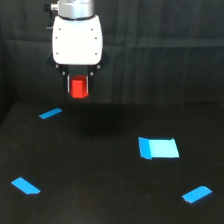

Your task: Pick up the red object from the table

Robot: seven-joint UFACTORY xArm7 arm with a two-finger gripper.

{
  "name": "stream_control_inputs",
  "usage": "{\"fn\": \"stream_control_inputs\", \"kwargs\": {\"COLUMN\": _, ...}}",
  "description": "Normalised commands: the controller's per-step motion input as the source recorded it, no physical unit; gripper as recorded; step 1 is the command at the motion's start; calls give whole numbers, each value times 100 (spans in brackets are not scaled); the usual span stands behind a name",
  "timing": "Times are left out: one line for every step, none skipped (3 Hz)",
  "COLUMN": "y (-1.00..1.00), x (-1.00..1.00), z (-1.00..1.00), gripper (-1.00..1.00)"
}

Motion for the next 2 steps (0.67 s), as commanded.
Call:
{"fn": "stream_control_inputs", "kwargs": {"y": -3, "x": 5, "z": 12, "gripper": -82}}
{"fn": "stream_control_inputs", "kwargs": {"y": -4, "x": 3, "z": 3, "gripper": -99}}
